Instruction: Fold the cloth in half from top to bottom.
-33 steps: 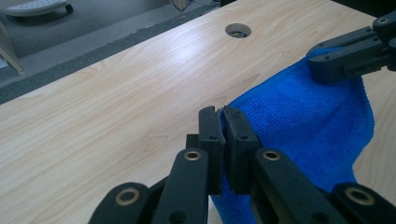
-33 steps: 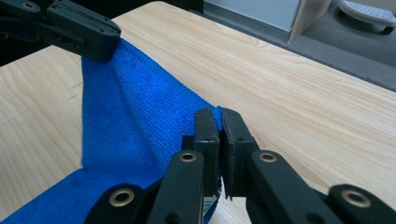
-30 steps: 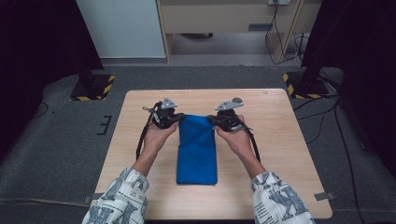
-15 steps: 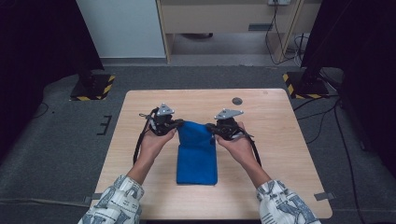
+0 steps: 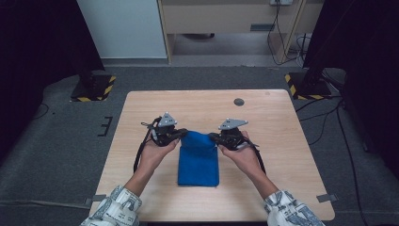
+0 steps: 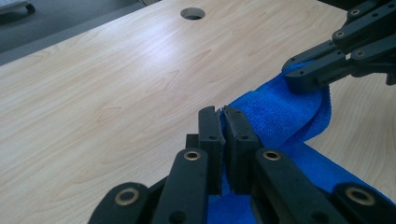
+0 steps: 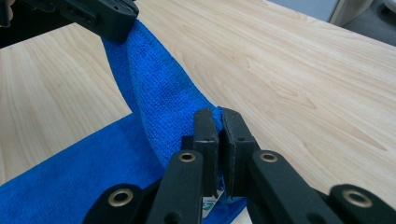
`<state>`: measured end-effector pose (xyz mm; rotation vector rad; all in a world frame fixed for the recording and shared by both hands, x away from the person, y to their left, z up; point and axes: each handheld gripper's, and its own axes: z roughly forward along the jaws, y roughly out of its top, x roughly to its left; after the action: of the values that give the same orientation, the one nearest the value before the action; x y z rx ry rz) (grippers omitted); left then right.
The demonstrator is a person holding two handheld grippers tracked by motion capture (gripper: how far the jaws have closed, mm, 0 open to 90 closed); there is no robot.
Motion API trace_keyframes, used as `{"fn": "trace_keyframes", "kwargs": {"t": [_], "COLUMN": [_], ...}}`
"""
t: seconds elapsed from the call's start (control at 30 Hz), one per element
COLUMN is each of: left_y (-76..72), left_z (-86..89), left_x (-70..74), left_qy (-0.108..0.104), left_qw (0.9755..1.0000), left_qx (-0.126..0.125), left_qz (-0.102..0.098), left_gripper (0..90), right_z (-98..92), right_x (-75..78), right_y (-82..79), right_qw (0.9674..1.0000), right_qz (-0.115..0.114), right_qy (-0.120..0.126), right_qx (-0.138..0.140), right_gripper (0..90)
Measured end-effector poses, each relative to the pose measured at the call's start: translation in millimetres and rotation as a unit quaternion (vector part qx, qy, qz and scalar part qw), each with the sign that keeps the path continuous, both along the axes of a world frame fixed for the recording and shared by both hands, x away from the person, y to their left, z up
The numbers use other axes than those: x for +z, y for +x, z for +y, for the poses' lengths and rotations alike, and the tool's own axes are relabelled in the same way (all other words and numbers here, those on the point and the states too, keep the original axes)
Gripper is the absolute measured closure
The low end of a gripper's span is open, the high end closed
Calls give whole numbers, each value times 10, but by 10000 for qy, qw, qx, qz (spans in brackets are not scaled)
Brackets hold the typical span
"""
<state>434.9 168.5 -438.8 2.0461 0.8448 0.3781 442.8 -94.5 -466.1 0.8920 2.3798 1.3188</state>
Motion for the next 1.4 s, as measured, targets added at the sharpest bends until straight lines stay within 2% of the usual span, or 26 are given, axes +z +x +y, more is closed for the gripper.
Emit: {"fn": "trace_keyframes", "kwargs": {"t": [0.13,0.43,0.73,0.8,1.03,1.2,1.4], "left_y": [-88,-203,-294,-312,-367,-421,-516], "left_z": [24,28,-7,4,-5,33,67], "left_x": [-31,-97,-124,-122,-116,-67,-121], "left_qy": [-115,-136,-172,-230,-211,-330,-321], "left_qw": [9999,9998,9996,9995,9995,9993,9991], "left_qx": [-62,-142,-191,-199,-222,-195,-266], "left_qz": [23,95,64,91,30,-33,76], "left_gripper": [861,859,854,854,854,853,850], "right_z": [7,15,-13,-19,-15,9,-16], "right_x": [-21,-66,-73,-78,-61,-15,-41], "right_y": [-73,-203,-273,-293,-349,-393,-483], "right_qw": [10000,9998,9997,9997,9996,9993,9991], "right_qz": [11,17,-9,6,-7,-52,-7], "right_qy": [-33,-72,-49,-41,-2,83,58], "right_qx": [87,204,246,240,291,347,425], "right_gripper": [860,858,855,854,845,841,832]}}
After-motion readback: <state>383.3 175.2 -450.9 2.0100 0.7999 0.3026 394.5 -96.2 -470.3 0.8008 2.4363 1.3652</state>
